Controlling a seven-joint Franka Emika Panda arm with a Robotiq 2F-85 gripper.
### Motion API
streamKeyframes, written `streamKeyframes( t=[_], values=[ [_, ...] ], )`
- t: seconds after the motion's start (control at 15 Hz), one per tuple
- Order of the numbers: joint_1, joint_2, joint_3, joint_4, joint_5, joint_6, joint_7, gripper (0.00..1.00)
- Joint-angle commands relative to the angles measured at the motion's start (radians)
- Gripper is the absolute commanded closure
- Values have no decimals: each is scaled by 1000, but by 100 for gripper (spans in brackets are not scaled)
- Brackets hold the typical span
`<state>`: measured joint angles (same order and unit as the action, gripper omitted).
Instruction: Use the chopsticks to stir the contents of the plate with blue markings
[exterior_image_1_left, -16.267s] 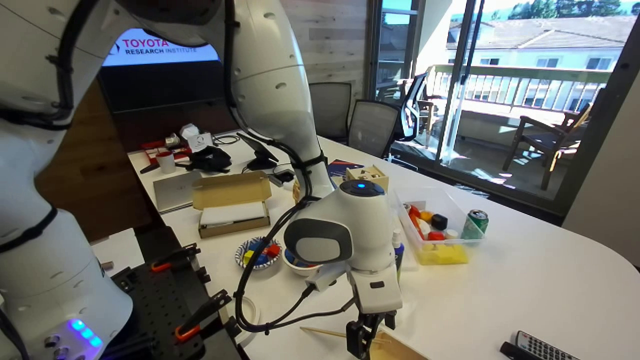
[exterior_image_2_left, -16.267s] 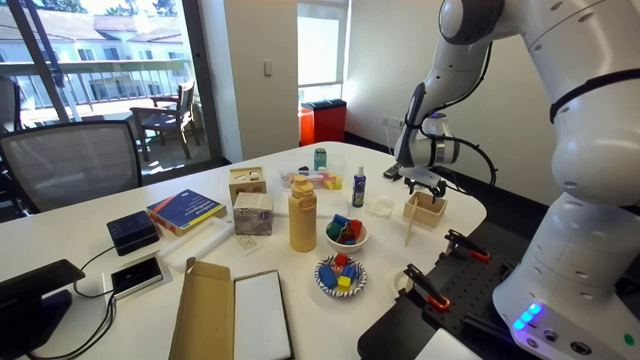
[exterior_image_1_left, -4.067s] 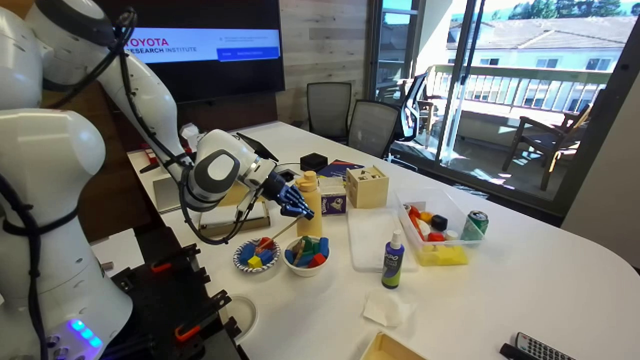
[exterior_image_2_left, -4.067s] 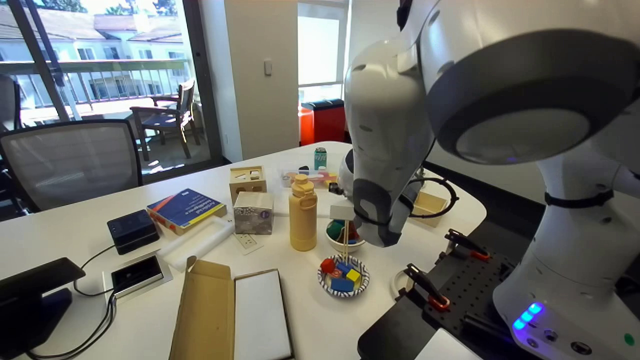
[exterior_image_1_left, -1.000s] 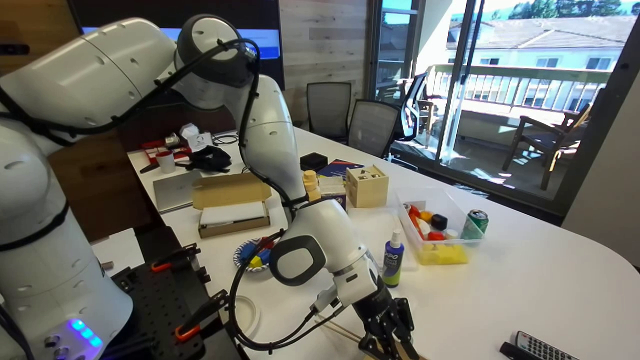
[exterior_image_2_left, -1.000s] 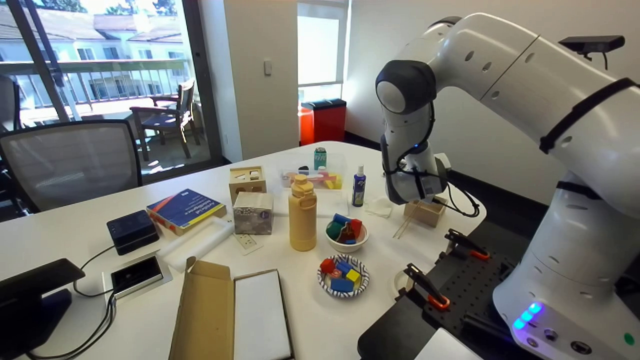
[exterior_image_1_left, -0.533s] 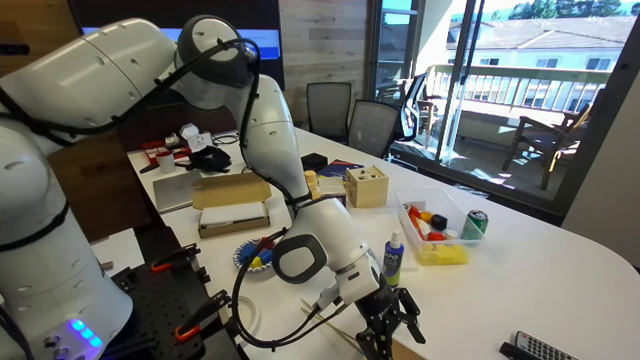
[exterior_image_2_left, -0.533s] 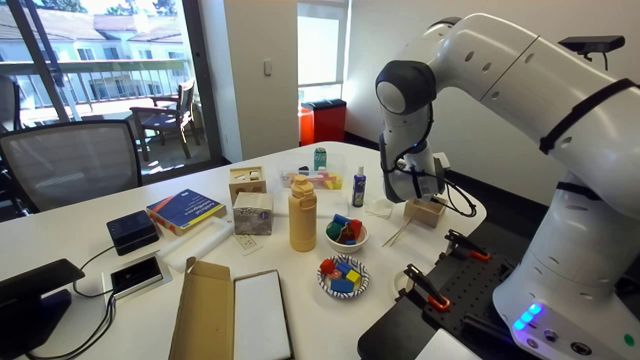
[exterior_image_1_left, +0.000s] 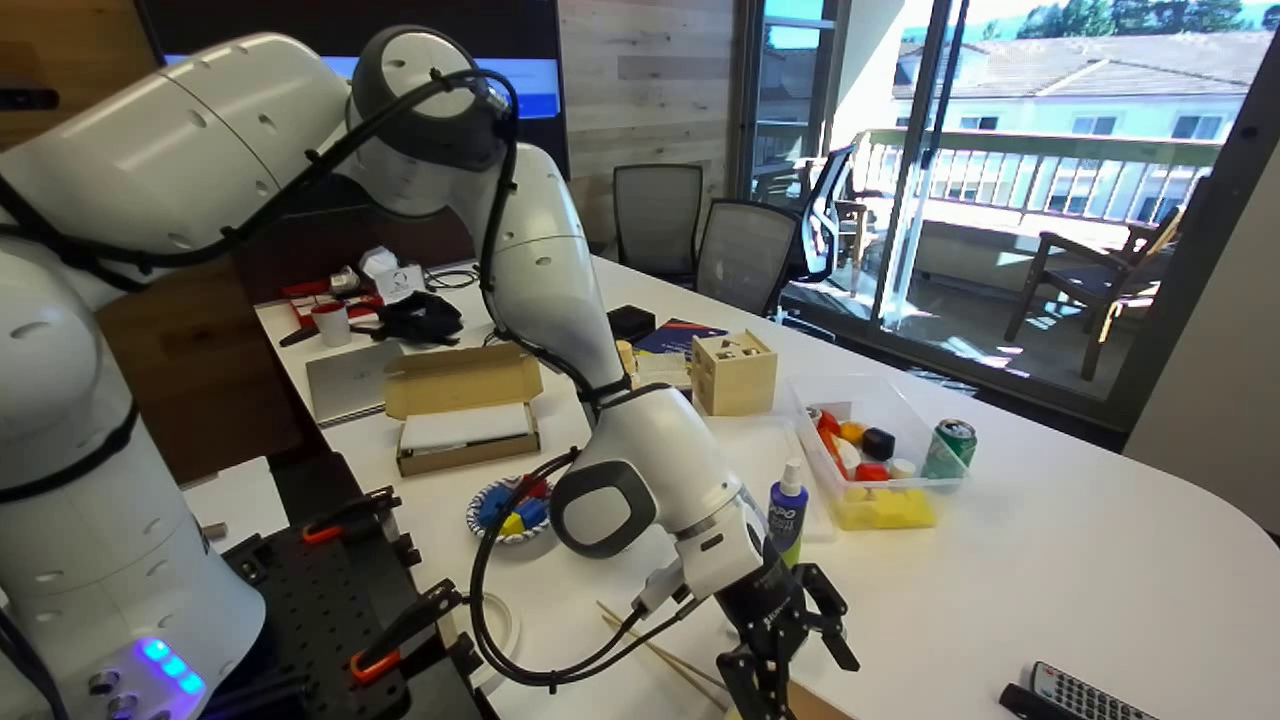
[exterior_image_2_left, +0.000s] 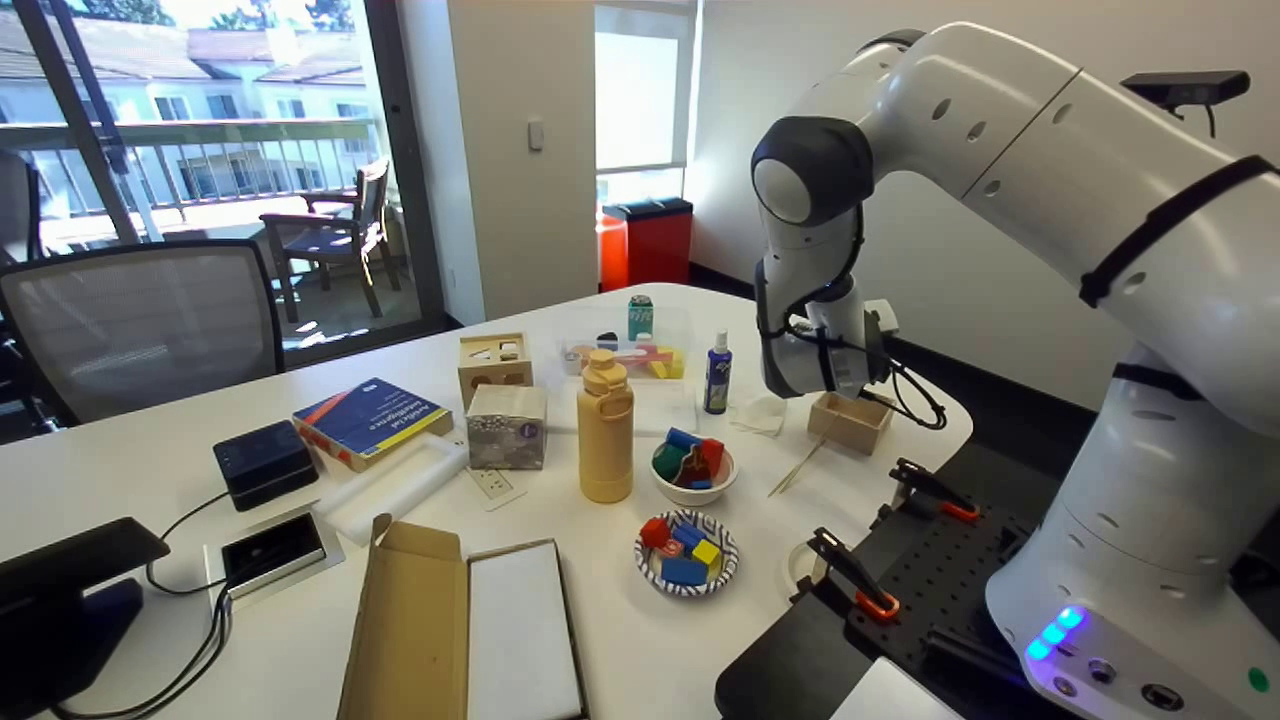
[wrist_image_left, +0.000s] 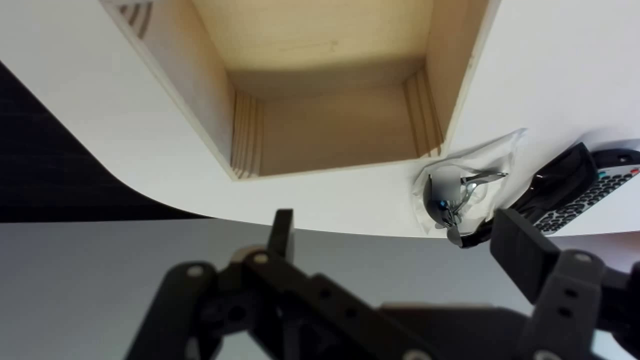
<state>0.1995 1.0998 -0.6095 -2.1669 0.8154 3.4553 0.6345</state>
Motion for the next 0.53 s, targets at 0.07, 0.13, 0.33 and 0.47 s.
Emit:
streamKeyframes(
  t=[0.07, 0.13, 0.33, 0.47],
  values=[
    [11, -97, -1, -61, -26, 0, -24, 0],
    [-4, -114, 20, -56, 23, 0, -87, 0],
    [14, -141, 3, -89, -23, 0, -65, 0],
    [22, -155, -2, -102, -33, 0, -61, 0]
  ],
)
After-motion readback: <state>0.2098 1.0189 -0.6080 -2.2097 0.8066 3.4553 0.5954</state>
